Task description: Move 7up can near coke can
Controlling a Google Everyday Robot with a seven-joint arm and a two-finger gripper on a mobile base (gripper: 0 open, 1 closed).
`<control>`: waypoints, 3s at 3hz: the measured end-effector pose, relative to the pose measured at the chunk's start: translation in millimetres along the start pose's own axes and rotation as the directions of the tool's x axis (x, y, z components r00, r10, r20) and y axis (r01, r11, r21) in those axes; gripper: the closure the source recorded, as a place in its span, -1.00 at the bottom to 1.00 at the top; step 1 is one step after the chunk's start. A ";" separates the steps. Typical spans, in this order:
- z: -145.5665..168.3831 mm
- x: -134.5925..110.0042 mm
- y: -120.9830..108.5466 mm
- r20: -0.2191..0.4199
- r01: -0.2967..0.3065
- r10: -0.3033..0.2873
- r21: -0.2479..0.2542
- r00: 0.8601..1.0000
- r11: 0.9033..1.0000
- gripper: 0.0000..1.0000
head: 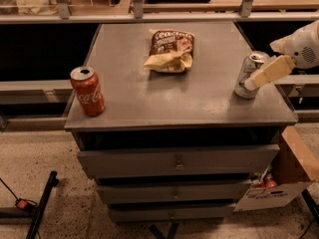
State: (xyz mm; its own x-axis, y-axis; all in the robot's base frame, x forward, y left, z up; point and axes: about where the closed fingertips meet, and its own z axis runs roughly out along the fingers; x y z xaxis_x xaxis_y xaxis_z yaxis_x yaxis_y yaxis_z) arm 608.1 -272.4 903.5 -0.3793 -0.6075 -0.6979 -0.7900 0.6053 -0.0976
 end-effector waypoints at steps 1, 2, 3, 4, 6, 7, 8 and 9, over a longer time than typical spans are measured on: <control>17.6 2.1 -9.8 0.038 -0.035 0.035 -0.018 0.999 0.999 -0.65; 28.2 2.5 -13.7 0.065 -0.054 0.056 -0.038 0.996 0.998 -0.19; 30.6 0.1 -11.3 0.082 -0.065 0.070 -0.061 0.994 0.996 0.27; 26.4 -15.4 6.6 0.110 -0.030 0.041 -0.100 0.993 0.995 0.74; 51.6 -87.6 80.5 0.133 0.183 -0.154 -0.235 0.979 0.955 1.00; 85.0 -131.1 121.9 0.151 0.311 -0.276 -0.311 0.949 0.898 1.00; 116.5 -168.2 159.7 0.196 0.408 -0.359 -0.396 0.913 0.822 1.00; 138.4 -194.0 191.4 0.243 0.475 -0.409 -0.464 0.880 0.748 1.00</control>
Offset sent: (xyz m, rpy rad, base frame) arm 0.0315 0.0030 -0.0248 0.1363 0.0086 -0.0134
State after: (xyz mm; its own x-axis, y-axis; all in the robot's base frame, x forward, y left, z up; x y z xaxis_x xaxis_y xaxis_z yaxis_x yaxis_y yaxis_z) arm 597.2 32.5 922.1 0.1060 -0.6571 -0.7463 -0.9943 -0.0747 -0.0755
